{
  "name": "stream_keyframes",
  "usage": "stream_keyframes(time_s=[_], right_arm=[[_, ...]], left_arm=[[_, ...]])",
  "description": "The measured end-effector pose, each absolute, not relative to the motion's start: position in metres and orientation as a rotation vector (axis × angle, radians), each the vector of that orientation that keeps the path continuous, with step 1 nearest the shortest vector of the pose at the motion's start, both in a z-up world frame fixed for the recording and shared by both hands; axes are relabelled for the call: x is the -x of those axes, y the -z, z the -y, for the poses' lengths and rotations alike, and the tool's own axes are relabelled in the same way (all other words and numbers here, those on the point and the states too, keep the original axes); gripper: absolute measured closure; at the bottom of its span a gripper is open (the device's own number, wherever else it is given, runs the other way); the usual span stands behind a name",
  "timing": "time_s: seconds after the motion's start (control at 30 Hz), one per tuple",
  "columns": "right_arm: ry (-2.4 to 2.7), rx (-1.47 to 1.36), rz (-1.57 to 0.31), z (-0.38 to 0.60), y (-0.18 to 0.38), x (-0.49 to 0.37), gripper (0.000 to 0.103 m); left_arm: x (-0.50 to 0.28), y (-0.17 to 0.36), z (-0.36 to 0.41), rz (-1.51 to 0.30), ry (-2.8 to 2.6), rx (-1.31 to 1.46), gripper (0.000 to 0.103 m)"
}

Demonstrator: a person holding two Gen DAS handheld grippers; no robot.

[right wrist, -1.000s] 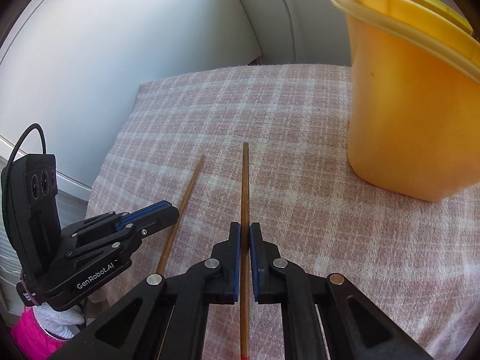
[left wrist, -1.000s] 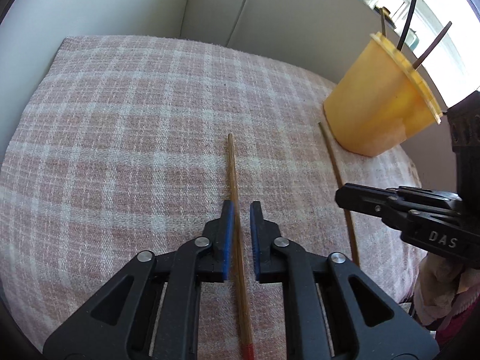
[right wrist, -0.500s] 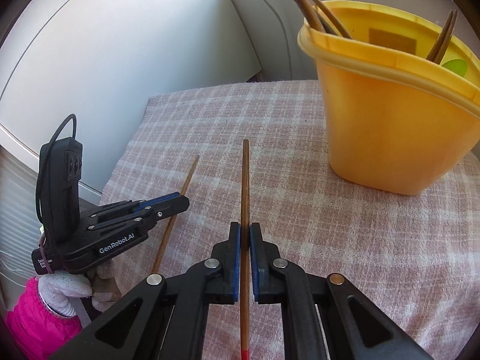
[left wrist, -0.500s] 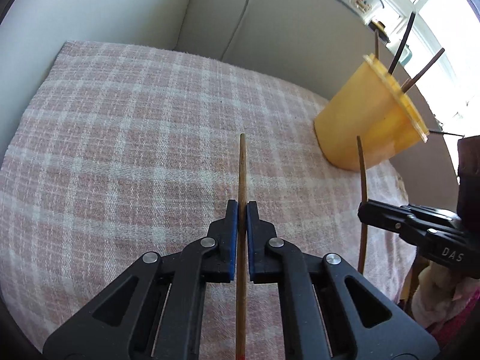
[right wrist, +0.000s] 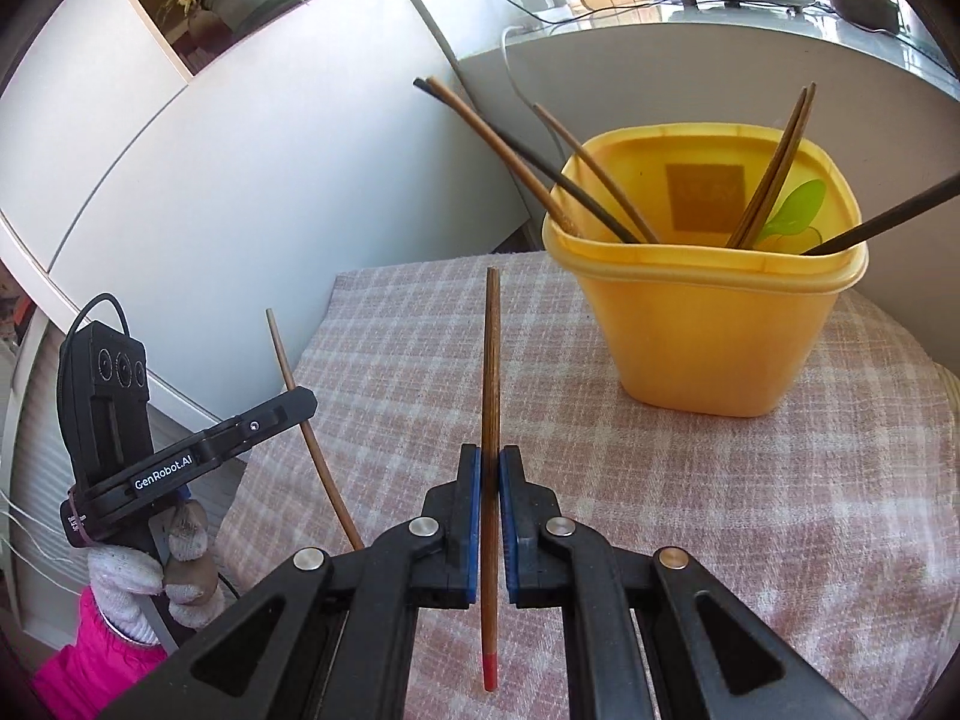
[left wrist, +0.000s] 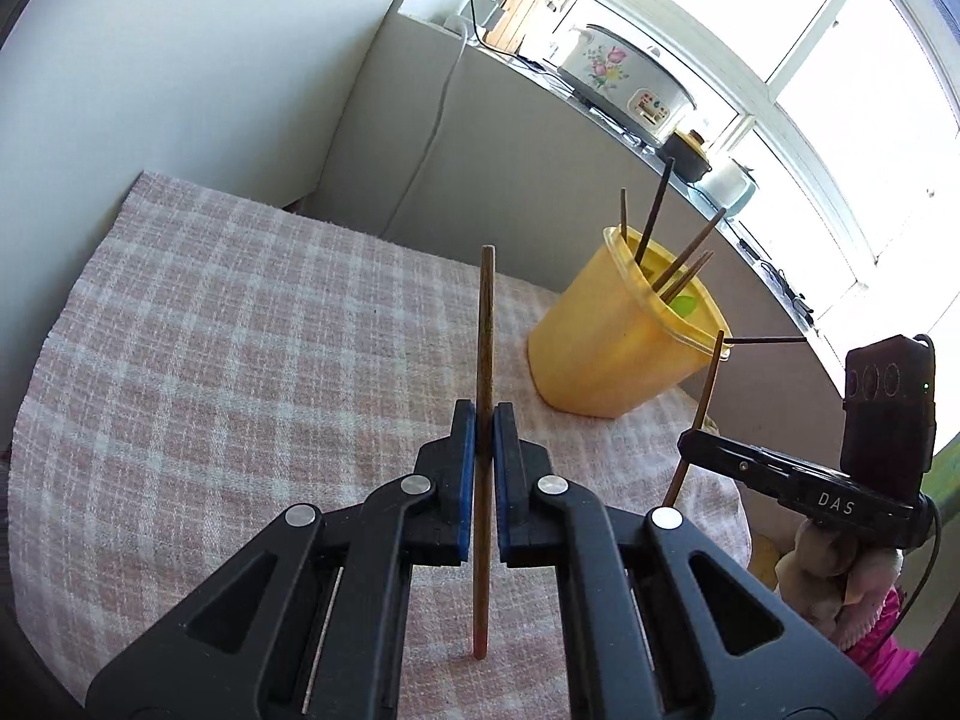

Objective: Organize utensils
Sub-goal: 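Lift both chopsticks and carry them over the yellow container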

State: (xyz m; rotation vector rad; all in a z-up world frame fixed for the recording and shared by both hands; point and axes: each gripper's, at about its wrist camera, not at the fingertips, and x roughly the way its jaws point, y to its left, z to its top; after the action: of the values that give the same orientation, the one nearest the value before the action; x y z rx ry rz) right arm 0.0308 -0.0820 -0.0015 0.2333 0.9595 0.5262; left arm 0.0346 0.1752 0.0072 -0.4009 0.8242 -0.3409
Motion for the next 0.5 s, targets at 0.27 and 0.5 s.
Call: stream_keyframes(time_s=[0.27,0.5], right_arm=[[-0.517,-0.272,-0.880,0.106,-0.027,-0.018,0.099],[-0.484,-0.310,-0.807,0.123,-0.052,-0.019,0.099]], left_arm=[[-0.024,-0.039,-0.161,-0.732,0.399,0.402,0.100],[-0.032,-0.066,-0.146,-0.664,0.440,0.395,0.100]])
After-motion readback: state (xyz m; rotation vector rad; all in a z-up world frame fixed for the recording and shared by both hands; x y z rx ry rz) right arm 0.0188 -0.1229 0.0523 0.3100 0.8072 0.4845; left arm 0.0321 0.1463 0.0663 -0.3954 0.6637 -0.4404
